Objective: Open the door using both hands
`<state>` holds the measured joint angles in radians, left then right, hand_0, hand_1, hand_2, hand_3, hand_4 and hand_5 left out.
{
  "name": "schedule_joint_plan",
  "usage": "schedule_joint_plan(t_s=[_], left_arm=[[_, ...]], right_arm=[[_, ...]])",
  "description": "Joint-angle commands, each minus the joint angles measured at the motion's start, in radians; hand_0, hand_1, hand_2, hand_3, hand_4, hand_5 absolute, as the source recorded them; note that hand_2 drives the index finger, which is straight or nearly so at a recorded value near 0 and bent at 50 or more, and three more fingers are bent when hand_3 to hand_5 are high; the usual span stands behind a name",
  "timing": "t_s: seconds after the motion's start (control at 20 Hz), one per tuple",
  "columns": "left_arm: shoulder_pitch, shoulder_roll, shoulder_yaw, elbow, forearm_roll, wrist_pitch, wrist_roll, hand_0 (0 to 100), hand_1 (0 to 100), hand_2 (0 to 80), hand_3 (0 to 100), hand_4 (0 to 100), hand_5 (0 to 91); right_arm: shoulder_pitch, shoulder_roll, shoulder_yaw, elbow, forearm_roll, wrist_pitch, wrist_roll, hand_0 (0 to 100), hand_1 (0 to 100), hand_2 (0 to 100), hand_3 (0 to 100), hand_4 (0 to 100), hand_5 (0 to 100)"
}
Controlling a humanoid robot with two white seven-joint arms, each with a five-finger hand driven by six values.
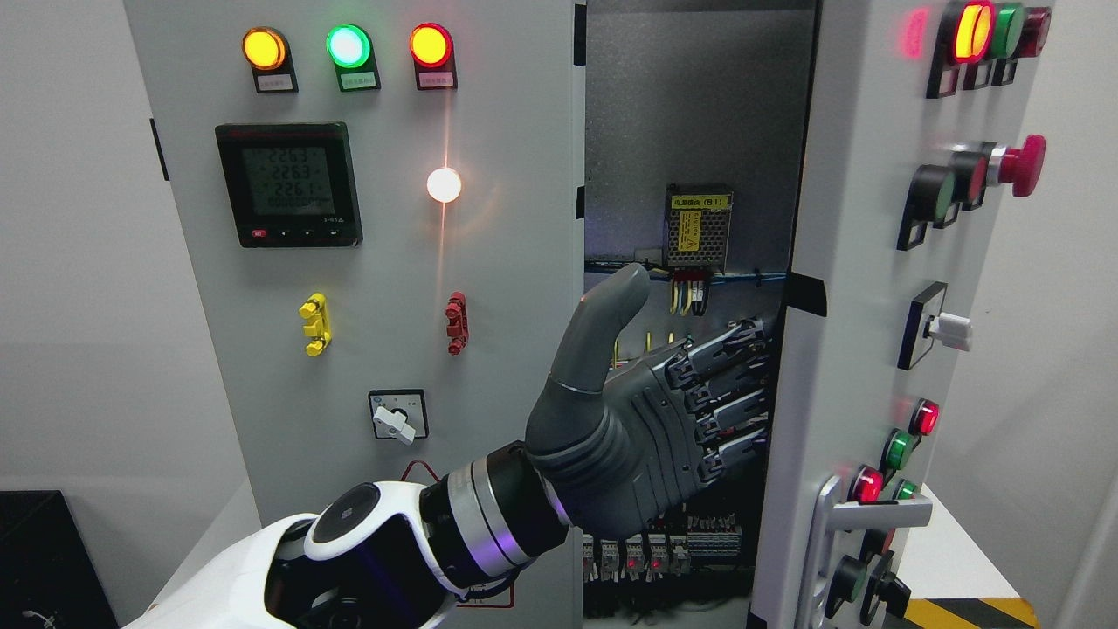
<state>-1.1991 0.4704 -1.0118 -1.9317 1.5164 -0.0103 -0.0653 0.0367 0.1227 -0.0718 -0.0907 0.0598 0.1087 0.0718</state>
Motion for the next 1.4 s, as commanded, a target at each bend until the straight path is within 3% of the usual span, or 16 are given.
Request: schedule_joint_plan(t_s=[0.0,0.85,1.35], left_arm=[[-0.007,-0.044,-0.045,-0.003,-0.002,0.001,-0.001,0,0,0.0,0,0,0.0],[-0.03,-0.19,-0.085,0.056,-0.012,0.013,-0.001,0,0,0.0,0,0,0.0],[-0.071,-0.318,-0.106,0.183,-0.016,0.013,0.001,0,0,0.0,0,0,0.0]], right_arm=[[0.0,0.0,0.0,-0.001,0.0,0.0,-0.001,19,0,0,0,0,0],[0.0,0.0,0.003,-0.015,0.003,0.0,-0.001,19,0,0,0,0,0],[-0.001,0.0,0.0,-0.02,0.0,0.0,-0.001,19,0,0,0,0,0]])
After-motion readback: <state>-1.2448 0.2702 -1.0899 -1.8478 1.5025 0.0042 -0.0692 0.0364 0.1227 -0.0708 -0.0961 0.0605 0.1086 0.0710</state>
